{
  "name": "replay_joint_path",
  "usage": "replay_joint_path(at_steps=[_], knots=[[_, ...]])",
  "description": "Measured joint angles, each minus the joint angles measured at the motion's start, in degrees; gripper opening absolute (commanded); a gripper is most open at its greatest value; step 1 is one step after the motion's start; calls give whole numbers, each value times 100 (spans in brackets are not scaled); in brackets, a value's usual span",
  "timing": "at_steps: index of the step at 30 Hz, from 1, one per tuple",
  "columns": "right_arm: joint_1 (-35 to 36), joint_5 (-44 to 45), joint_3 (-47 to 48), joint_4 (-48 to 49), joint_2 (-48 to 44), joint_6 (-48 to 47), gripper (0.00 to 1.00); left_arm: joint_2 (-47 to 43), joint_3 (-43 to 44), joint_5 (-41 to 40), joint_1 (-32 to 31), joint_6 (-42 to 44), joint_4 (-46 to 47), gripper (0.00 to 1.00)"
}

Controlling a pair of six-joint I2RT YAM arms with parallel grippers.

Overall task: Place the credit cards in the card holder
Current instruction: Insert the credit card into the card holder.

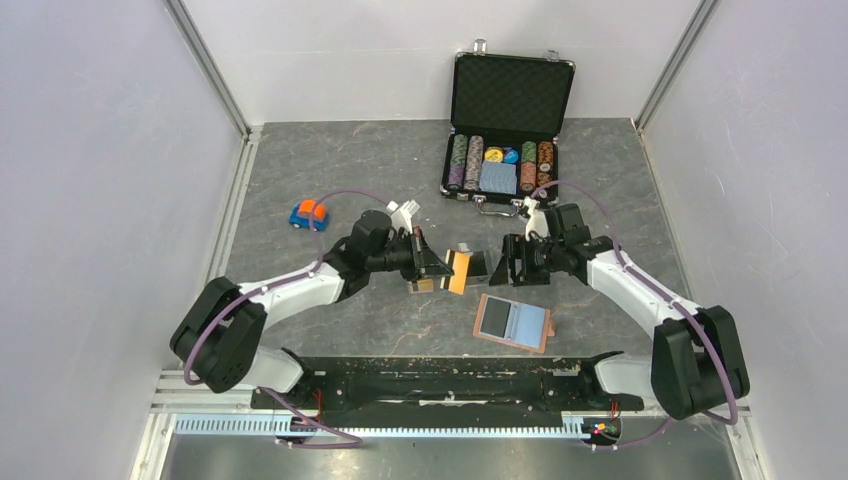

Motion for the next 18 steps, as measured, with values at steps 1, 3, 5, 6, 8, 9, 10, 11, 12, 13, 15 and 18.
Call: replay_joint_path(at_steps=[1,3,5,6,8,9,10,11,12,13,15,18], knots=[[0,68,-63,-50,28,-11,74,-72,11,-133,-11,114,-273,2],[0,155,-146,-98,175,-24,74,-273,44,-376,-13,315,-776,2],[0,153,-151,-85,348,-22,74,-455,81,-501,-13,459,-1091,2],[2,149,-151,-50,444,-20,73,-566,111,-549,-13,549,-1255,2],[17,131,-142,24,634,2,73,-765,160,-645,-13,688,-1469,2],[39,109,-107,48,752,20,73,-861,170,-671,-13,743,-1545,2],[68,85,-63,81,863,33,73,-960,177,-693,-13,787,-1622,2],[120,57,9,101,981,68,73,-1054,177,-726,-13,828,-1683,2],[190,35,94,144,1099,107,72,-1141,177,-750,-13,857,-1742,2],[278,13,192,195,1217,142,72,-1217,177,-782,-13,863,-1773,2],[520,-20,446,317,1484,247,72,-1333,175,-817,-13,866,-1812,2],[857,-50,876,428,1893,404,71,-1482,153,-831,-13,866,-1941,2]])
